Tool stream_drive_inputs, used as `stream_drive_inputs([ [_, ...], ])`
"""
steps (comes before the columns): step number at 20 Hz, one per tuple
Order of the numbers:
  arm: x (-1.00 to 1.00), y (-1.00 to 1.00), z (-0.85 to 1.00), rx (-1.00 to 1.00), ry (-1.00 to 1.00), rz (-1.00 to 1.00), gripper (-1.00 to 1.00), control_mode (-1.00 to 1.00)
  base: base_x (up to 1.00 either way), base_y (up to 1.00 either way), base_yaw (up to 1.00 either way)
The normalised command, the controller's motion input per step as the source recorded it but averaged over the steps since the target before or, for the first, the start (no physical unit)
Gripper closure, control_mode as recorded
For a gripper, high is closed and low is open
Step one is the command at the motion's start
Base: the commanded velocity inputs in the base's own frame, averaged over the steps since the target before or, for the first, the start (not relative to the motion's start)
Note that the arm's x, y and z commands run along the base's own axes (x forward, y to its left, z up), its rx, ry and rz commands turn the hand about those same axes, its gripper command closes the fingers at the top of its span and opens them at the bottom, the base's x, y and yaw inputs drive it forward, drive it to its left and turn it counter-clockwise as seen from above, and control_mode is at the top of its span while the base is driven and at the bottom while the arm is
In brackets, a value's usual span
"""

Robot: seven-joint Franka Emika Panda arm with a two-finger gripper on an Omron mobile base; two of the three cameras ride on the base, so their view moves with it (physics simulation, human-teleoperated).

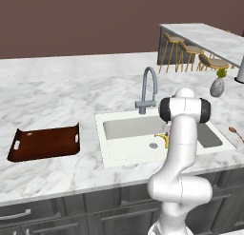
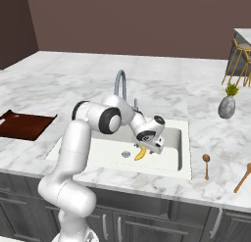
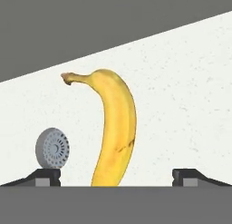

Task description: Pick up all produce items and place them in the sink. Turn on the sink faucet to wash them. Then turn the sink off and put them in the tray.

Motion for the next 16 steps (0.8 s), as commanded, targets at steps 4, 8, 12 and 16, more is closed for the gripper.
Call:
stream_drive_inputs([
  [4, -0.23, 0.0, 0.6, -0.01, -0.08, 0.0, -1.0, -1.0, 0.0, 0.0, 0.0],
  [8, -0.27, 0.0, 0.61, -0.01, -0.12, 0.01, -1.0, -1.0, 0.0, 0.0, 0.0],
  [12, -0.31, 0.0, 0.6, 0.0, -0.15, 0.03, -1.0, -1.0, 0.0, 0.0, 0.0],
  [16, -0.37, 0.0, 0.58, 0.0, -0.18, 0.05, -1.0, -1.0, 0.0, 0.0, 0.0],
])
